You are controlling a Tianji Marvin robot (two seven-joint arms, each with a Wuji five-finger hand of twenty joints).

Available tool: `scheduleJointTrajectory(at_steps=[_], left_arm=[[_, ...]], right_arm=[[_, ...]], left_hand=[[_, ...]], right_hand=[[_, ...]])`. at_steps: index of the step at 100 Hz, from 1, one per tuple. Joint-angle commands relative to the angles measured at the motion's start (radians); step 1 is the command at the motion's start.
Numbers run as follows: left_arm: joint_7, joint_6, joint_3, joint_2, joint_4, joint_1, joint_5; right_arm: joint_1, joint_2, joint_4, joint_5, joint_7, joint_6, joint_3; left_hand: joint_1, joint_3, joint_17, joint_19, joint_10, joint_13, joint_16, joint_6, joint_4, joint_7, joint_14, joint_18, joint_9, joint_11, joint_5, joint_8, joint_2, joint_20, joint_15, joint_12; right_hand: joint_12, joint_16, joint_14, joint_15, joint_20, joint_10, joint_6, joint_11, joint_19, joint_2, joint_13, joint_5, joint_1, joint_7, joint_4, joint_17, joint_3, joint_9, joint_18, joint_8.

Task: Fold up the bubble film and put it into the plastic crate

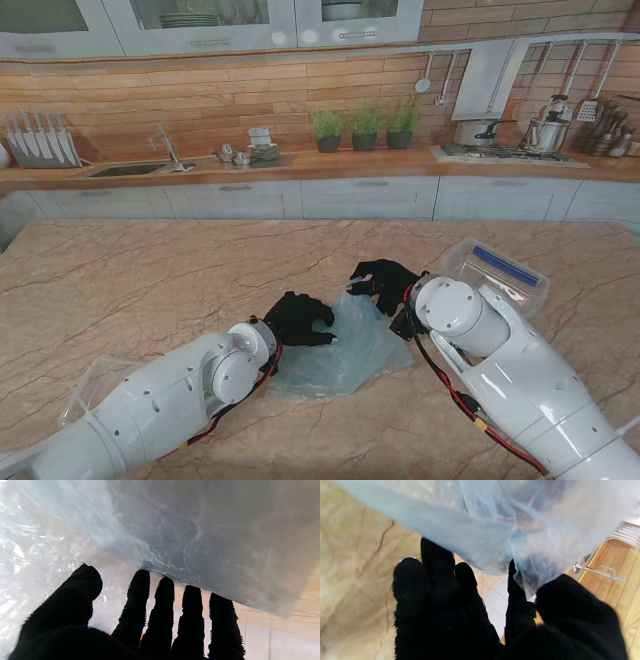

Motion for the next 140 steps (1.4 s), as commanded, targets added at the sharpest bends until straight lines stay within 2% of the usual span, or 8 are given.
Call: scheduleJointTrajectory(at_steps=[1, 24, 45, 60, 75, 110, 122, 140], left_arm=[[-0.015, 0.017, 0.019, -0.001, 0.018, 0.015, 0.018], [-0.034, 0.051, -0.005, -0.004, -0.003, 0.035, -0.02], [-0.043, 0.076, -0.078, -0.014, -0.035, 0.08, -0.113], [-0.04, 0.081, -0.114, -0.019, -0.049, 0.101, -0.153], [-0.042, 0.084, -0.137, -0.012, -0.074, 0.117, -0.151], [0.003, 0.116, -0.209, -0.016, -0.154, 0.183, -0.168], [0.009, 0.158, -0.232, -0.027, -0.182, 0.209, -0.23], [0.007, 0.208, -0.27, -0.044, -0.217, 0.238, -0.339]], right_arm=[[-0.001, -0.021, -0.007, 0.006, -0.003, 0.017, -0.007], [0.013, -0.047, 0.012, 0.114, -0.03, 0.071, -0.023], [0.025, -0.067, 0.035, 0.169, -0.061, 0.09, -0.037], [0.024, -0.074, 0.042, 0.177, -0.079, 0.091, -0.035], [0.005, -0.082, 0.026, 0.189, -0.112, 0.1, -0.006], [-0.027, -0.078, 0.007, 0.171, -0.128, 0.099, 0.037], [-0.026, -0.077, 0.013, 0.176, -0.122, 0.102, 0.032], [-0.021, -0.081, 0.024, 0.187, -0.124, 0.103, 0.024]], left_hand=[[-0.04, -0.023, 0.012, 0.05, 0.075, 0.057, 0.039, 0.008, 0.011, 0.037, 0.092, 0.009, 0.079, 0.118, -0.003, 0.019, -0.017, 0.019, 0.065, 0.049], [-0.007, -0.019, 0.043, 0.093, 0.058, 0.117, 0.079, 0.004, 0.015, 0.1, 0.097, 0.019, 0.154, 0.312, 0.027, 0.038, 0.001, 0.0, 0.144, 0.212], [0.008, 0.008, 0.042, 0.098, 0.057, 0.119, 0.081, 0.005, 0.018, 0.113, 0.1, 0.022, 0.165, 0.35, 0.032, 0.04, -0.011, -0.004, 0.15, 0.25], [0.01, 0.098, 0.052, 0.107, 0.05, 0.132, 0.083, 0.004, 0.013, 0.14, 0.102, 0.029, 0.18, 0.377, 0.039, 0.045, -0.057, -0.008, 0.163, 0.287], [0.017, 0.182, 0.075, 0.117, 0.034, 0.159, 0.087, -0.007, -0.026, 0.204, 0.098, 0.037, 0.201, 0.418, 0.033, 0.051, -0.144, -0.003, 0.181, 0.309], [0.041, 0.198, 0.118, 0.14, 0.044, 0.19, 0.094, -0.006, -0.041, 0.206, 0.117, 0.047, 0.215, 0.384, 0.026, 0.02, -0.147, 0.01, 0.21, 0.278], [0.073, 0.19, 0.145, 0.154, 0.064, 0.211, 0.09, 0.002, -0.044, 0.193, 0.136, 0.065, 0.235, 0.322, 0.037, -0.007, -0.141, 0.019, 0.221, 0.217], [0.176, 0.189, 0.192, 0.177, 0.068, 0.251, 0.084, -0.011, -0.057, 0.25, 0.149, 0.082, 0.278, 0.327, 0.051, -0.051, -0.174, 0.032, 0.255, 0.177]], right_hand=[[-0.003, 0.013, 0.01, 0.039, -0.009, 0.008, -0.044, 0.003, 0.085, 0.039, 0.05, -0.012, 0.055, 0.003, -0.019, 0.033, 0.024, -0.029, -0.068, 0.01], [-0.001, 0.008, 0.016, 0.048, -0.017, 0.015, -0.033, 0.011, 0.095, 0.033, 0.042, -0.01, 0.055, 0.003, -0.02, 0.027, 0.034, -0.035, -0.068, 0.006], [0.0, -0.001, 0.022, 0.039, -0.027, 0.017, -0.028, 0.014, 0.086, 0.03, 0.027, -0.008, 0.053, 0.003, -0.019, 0.01, 0.04, -0.039, -0.062, 0.001], [0.0, -0.004, 0.024, 0.036, -0.029, 0.016, -0.027, 0.015, 0.084, 0.031, 0.012, -0.009, 0.052, 0.005, -0.019, -0.011, 0.042, -0.046, -0.061, 0.0], [0.003, -0.002, 0.021, 0.041, -0.027, 0.018, -0.017, 0.02, 0.086, 0.029, 0.0, -0.008, 0.057, 0.009, -0.02, -0.026, 0.048, -0.051, -0.067, 0.001], [0.003, 0.003, 0.019, 0.047, -0.024, 0.014, -0.016, 0.022, 0.084, 0.027, -0.023, -0.007, 0.057, 0.013, -0.025, -0.049, 0.053, -0.062, -0.072, 0.0], [0.002, 0.003, 0.022, 0.046, -0.024, 0.015, -0.015, 0.021, 0.081, 0.028, -0.031, -0.007, 0.057, 0.013, -0.026, -0.057, 0.054, -0.065, -0.071, -0.001], [0.002, 0.003, 0.023, 0.045, -0.023, 0.016, -0.014, 0.021, 0.077, 0.028, -0.037, -0.008, 0.057, 0.013, -0.026, -0.065, 0.055, -0.067, -0.068, -0.001]])
